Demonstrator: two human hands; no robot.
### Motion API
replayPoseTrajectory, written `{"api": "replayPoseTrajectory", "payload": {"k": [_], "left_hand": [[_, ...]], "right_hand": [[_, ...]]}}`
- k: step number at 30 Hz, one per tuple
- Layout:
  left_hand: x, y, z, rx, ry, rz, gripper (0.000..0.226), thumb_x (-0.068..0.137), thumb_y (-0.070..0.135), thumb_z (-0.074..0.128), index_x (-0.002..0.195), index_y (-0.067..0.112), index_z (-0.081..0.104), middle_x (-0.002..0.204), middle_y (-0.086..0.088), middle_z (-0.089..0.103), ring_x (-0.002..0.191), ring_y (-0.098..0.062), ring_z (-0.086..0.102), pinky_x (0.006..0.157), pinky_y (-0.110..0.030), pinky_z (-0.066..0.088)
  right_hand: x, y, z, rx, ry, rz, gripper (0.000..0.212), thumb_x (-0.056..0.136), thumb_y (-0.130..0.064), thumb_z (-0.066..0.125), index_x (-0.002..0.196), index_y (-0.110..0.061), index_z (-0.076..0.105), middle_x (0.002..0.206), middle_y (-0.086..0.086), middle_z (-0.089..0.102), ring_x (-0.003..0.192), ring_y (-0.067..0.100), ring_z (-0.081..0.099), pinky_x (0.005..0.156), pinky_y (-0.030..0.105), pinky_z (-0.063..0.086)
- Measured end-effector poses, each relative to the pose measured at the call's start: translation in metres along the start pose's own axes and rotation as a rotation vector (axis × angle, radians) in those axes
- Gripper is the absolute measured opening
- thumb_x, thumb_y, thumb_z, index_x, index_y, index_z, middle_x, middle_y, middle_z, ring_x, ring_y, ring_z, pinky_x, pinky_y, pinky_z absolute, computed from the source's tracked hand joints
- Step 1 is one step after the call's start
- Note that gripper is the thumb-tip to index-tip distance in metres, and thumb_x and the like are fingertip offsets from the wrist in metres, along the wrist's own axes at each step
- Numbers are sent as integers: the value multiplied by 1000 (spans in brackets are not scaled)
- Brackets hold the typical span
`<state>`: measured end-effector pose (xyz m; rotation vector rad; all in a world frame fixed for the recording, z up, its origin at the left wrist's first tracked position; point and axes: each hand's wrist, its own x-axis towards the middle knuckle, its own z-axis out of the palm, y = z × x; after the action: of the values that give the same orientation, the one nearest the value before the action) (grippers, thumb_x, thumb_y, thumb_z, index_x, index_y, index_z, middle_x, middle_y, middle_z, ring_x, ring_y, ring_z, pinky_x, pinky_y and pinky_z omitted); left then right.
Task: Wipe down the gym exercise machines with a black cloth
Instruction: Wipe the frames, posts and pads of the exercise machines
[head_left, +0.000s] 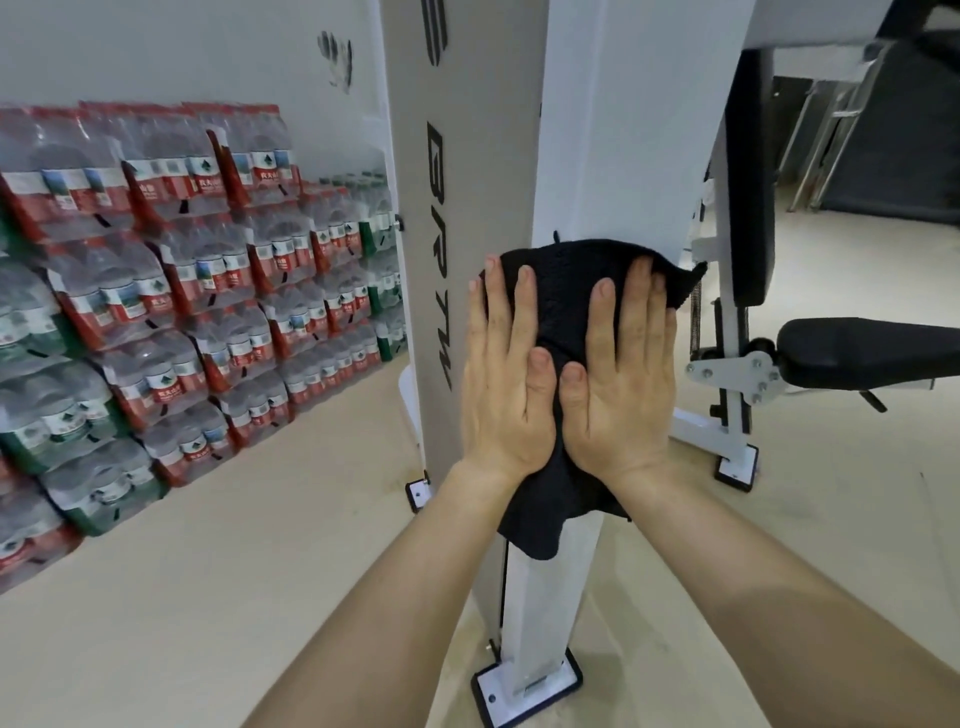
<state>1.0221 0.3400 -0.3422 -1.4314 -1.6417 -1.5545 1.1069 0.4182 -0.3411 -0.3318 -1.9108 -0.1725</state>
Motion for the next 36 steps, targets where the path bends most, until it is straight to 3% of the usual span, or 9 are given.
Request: {"api": "replayPoseTrajectory", "payload": {"k": [3,6,8,11,16,23,27,30,36], "left_hand": [[-25,-2,5,10,-4,-67,66,105,48,8,157,8,11,167,-14,-1,154,-32,-1,125,-41,5],[-50,3,9,-19,-30,-170,63,104,53,8,158,23,1,167,-5,-9,155,-23,-5,125,-50,10],[-60,6,12,-55,-34,-232,61,103,55,9,158,30,-3,168,-1,-9,155,-19,-5,123,-55,16],[-71,8,18,-129,-18,-309,63,104,55,11,158,26,-1,168,-2,-1,155,-19,1,122,-56,19],[-86,-2,24,-178,-27,-331,64,104,54,11,158,21,2,168,-3,4,155,-19,5,125,-46,15],[-128,-27,26,-147,-133,-310,60,103,58,9,157,38,-6,168,1,-3,155,-18,1,124,-27,8],[-120,-16,19,-147,-161,-346,57,106,44,15,157,30,-5,168,2,-5,155,-16,-3,125,-51,10],[-80,-7,11,-151,-138,-289,54,106,48,13,155,36,-7,167,7,-6,154,-13,-3,125,-49,10],[-78,-14,16,-164,-107,-236,64,104,55,9,157,21,-3,168,-5,-2,155,-20,0,125,-48,12]], "right_hand": [[-19,0,2,-8,-52,16,66,103,-41,21,156,-25,-15,160,20,2,152,24,-9,123,47,4],[-34,1,-5,-32,-144,7,73,101,-40,30,156,-24,-15,161,19,1,152,25,-8,123,51,10],[-40,4,-10,-38,-184,-12,71,102,-40,29,156,-24,-13,162,19,1,152,27,-5,121,55,16],[-49,6,-12,-35,-212,-32,66,104,-43,23,157,-24,-11,163,14,-2,152,28,-3,119,58,21],[-69,4,0,-24,-205,-10,64,105,-44,20,157,-24,-12,161,18,3,150,36,8,120,56,18],[-118,5,19,-36,-230,-8,63,106,-43,18,157,-24,-12,158,20,7,145,40,15,123,48,4],[-113,-1,6,-10,-275,18,62,106,-42,20,157,-27,-12,165,12,-5,152,33,4,122,50,10],[-72,-4,-2,27,-215,22,64,105,-40,24,156,-29,-13,164,3,-15,153,29,-2,123,52,10],[-56,-4,6,50,-104,14,61,105,-45,18,155,-31,-14,160,17,7,152,26,-2,123,50,8]]}}
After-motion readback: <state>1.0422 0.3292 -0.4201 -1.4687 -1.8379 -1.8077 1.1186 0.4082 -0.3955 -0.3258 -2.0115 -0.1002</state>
